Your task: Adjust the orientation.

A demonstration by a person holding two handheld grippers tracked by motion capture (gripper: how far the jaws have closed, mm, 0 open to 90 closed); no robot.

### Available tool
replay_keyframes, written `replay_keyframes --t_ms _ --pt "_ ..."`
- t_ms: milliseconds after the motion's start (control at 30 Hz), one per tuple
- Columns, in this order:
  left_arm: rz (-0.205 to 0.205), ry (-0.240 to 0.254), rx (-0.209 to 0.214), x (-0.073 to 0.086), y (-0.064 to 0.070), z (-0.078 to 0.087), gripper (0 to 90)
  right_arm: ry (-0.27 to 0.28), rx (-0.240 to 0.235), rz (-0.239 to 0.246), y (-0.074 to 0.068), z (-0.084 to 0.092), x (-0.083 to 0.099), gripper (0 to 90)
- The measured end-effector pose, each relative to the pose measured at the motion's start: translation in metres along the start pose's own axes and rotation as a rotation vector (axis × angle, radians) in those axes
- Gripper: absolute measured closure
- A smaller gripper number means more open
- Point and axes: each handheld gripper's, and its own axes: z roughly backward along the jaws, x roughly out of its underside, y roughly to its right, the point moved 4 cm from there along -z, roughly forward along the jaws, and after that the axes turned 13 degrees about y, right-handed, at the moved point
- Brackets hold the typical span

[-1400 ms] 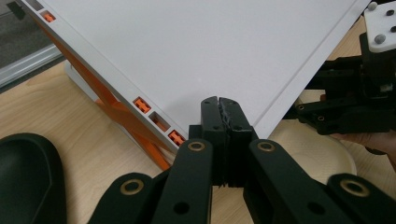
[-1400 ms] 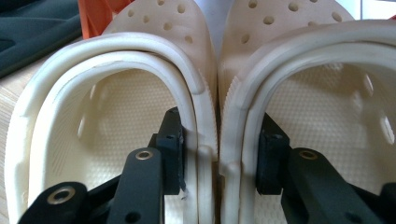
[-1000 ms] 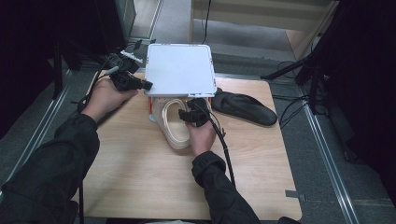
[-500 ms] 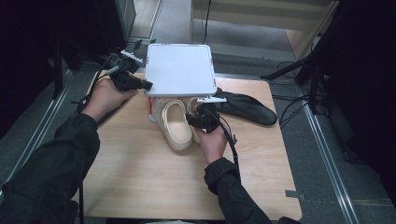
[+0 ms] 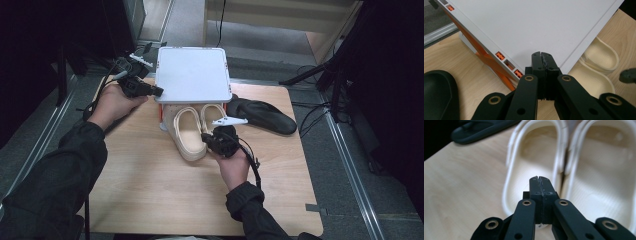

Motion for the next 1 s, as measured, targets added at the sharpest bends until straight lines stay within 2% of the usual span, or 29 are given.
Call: replay_keyframes --t_ms 133,300,467,600,800,1000 --pt "0.003 -0.001 0.001 0.0 0.0 0.0 90.0 -0.011 -0.023 0.005 -0.008 0.004 0.016 90.0" --pt "0.002 -0.002 -0.003 0.0 0.0 0.0 90.0 -0.023 -0.048 -0.011 -0.014 0.009 0.03 90.0" --pt "0.005 0.001 0.001 0.0 0.0 0.0 90.0 -0.024 -0.065 0.013 -0.019 0.016 0.043 90.0" --pt "0.007 0.001 0.001 0.0 0.0 0.0 90.0 -0.052 -0.055 0.02 -0.021 0.015 0.056 90.0" --pt "0.011 0.002 -0.002 0.0 0.0 -0.001 90.0 -0.076 -0.044 0.026 -0.02 0.006 0.061 90.0" --pt "0.014 0.0 0.005 0.0 -0.001 0.0 90.0 -0.066 -0.041 0.023 -0.019 -0.002 0.058 90.0"
